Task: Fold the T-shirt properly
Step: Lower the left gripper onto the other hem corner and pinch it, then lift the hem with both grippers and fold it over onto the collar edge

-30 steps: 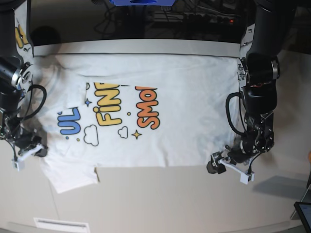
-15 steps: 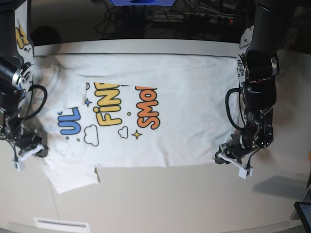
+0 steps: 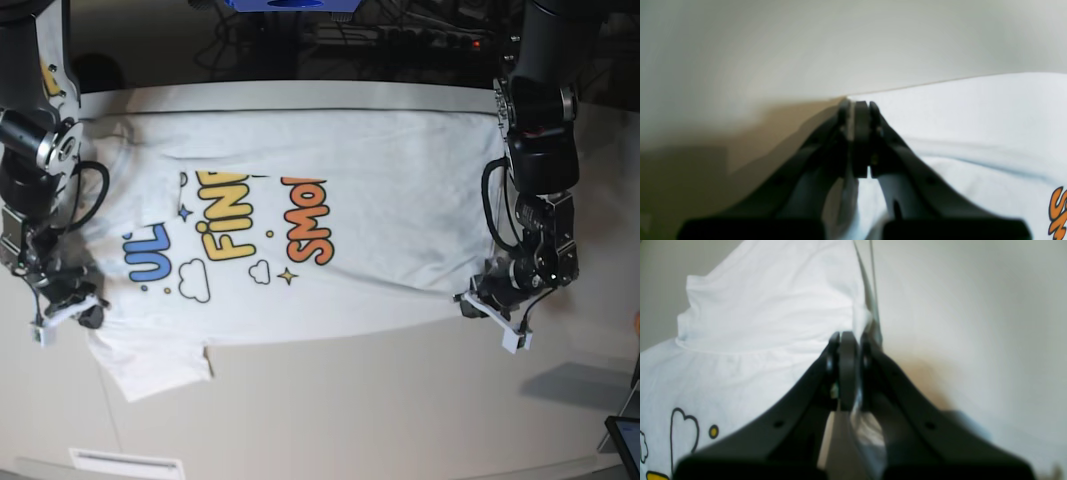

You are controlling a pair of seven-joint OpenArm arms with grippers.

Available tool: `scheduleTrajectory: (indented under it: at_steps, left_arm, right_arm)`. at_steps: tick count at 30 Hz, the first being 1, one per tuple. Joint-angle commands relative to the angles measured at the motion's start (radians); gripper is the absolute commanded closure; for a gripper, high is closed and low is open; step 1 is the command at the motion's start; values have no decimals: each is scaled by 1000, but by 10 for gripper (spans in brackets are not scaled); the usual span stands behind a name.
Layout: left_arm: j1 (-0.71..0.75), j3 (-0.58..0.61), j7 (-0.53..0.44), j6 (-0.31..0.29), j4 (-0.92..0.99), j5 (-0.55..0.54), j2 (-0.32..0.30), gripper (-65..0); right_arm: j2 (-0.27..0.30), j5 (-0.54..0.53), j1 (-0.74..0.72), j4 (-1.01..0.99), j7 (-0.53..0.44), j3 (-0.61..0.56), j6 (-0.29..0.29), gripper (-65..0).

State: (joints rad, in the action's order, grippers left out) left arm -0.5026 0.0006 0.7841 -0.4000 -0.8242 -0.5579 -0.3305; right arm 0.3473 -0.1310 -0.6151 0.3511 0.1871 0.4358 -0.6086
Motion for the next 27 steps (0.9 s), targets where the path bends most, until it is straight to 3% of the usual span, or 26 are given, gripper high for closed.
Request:
scheduleTrajectory:
  at_steps: [1, 9, 27]
  left_arm:
    - [-32, -3, 1, 3, -37, -8, -17, 0]
    - [-32, -12, 53, 2, -131, -9, -19, 0]
    - [101, -17, 182, 2, -444, -15, -14, 0]
  right_arm:
    - [14, -3, -30, 15, -18, -1, -3, -3]
    - [12, -3, -25, 104, -11, -1, -3, -3]
    - [14, -3, 47, 408, 251, -1, -3, -3]
